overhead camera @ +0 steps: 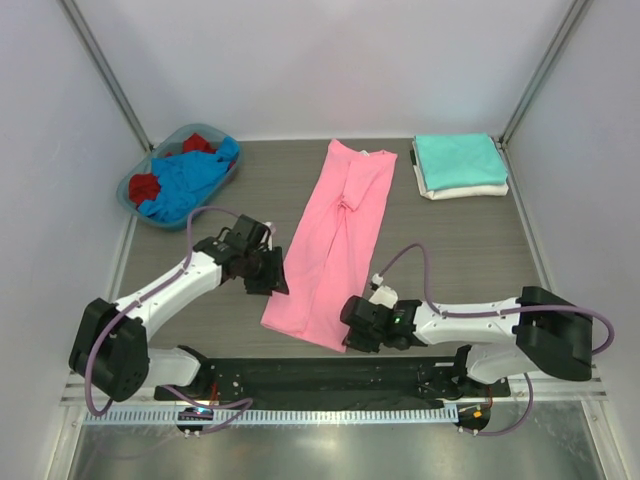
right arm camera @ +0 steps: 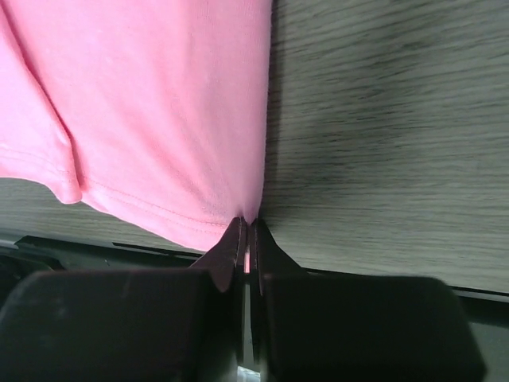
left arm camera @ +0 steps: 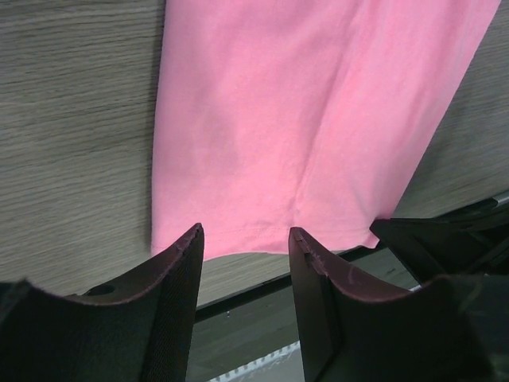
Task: Fold and stack the t-shirts
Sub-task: Fold the tshirt
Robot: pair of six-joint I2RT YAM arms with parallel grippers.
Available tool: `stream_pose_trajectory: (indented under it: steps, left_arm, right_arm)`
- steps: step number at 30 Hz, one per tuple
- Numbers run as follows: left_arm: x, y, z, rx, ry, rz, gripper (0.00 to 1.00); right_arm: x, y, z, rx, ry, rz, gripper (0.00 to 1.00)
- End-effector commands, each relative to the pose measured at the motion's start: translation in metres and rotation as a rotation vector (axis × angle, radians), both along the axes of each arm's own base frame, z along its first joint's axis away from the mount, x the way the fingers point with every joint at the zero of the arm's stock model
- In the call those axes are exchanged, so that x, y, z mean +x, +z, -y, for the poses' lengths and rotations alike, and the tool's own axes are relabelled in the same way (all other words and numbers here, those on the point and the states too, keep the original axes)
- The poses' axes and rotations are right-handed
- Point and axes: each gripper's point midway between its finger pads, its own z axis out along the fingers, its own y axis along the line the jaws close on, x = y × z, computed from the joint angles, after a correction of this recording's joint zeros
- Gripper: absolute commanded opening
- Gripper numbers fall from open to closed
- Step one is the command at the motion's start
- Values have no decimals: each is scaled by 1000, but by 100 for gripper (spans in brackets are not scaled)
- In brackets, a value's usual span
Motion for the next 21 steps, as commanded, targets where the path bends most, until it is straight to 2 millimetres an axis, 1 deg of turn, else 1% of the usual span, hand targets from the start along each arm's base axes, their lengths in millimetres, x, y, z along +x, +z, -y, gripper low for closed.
stream_pose_trajectory:
  steps: [1, 2, 3, 4, 5, 6, 7, 8, 9, 10, 12, 14, 16, 17, 21]
  left_arm:
    - [-3, 5, 1, 14, -21, 35, 49]
    - [-7, 2, 2, 24, -27, 35, 49]
    - [-8, -2, -2, 67, -19, 52, 49]
    - [-19, -8, 1, 91, -34, 39, 49]
    - [-22, -12, 1, 107, -34, 35, 49]
    - [-27, -17, 3, 114, -38, 26, 49]
    - [-38, -25, 6, 119, -48, 3, 49]
    - [-42, -28, 8, 122, -52, -2, 49]
    - [-43, -31, 9, 131, -49, 4, 49]
    - [-50, -35, 11, 136, -62, -5, 49]
    - [-53, -37, 17, 122, -72, -6, 49]
    - [-63, -43, 24, 82, -88, -51, 49]
    - [-65, -45, 33, 36, -96, -60, 49]
    - [-70, -47, 36, 17, -101, -82, 49]
    - [-76, -55, 40, 14, -115, -97, 49]
  right_arm:
    - [-1, -3, 16, -13, -32, 17, 1]
    - [-3, -4, 24, -36, -39, 14, 1]
    - [-4, -4, 30, -51, -42, 16, 1]
    - [-4, -4, 37, -68, -49, 17, 1]
    - [-4, 1, 47, -84, -63, 31, 1]
    - [-4, 3, 52, -90, -70, 37, 1]
    - [-4, 11, 55, -71, -77, 52, 1]
    - [-5, 9, 65, -97, -82, 51, 1]
    - [-7, 10, 69, -96, -90, 50, 1]
    - [-8, 11, 73, -97, -94, 52, 1]
    - [-11, 12, 85, -112, -103, 48, 1]
    - [-14, 12, 91, -110, -107, 45, 1]
    - [-17, 9, 95, -111, -112, 36, 1]
    - [-17, 9, 97, -113, -114, 34, 1]
    - [-17, 12, 99, -106, -123, 40, 5]
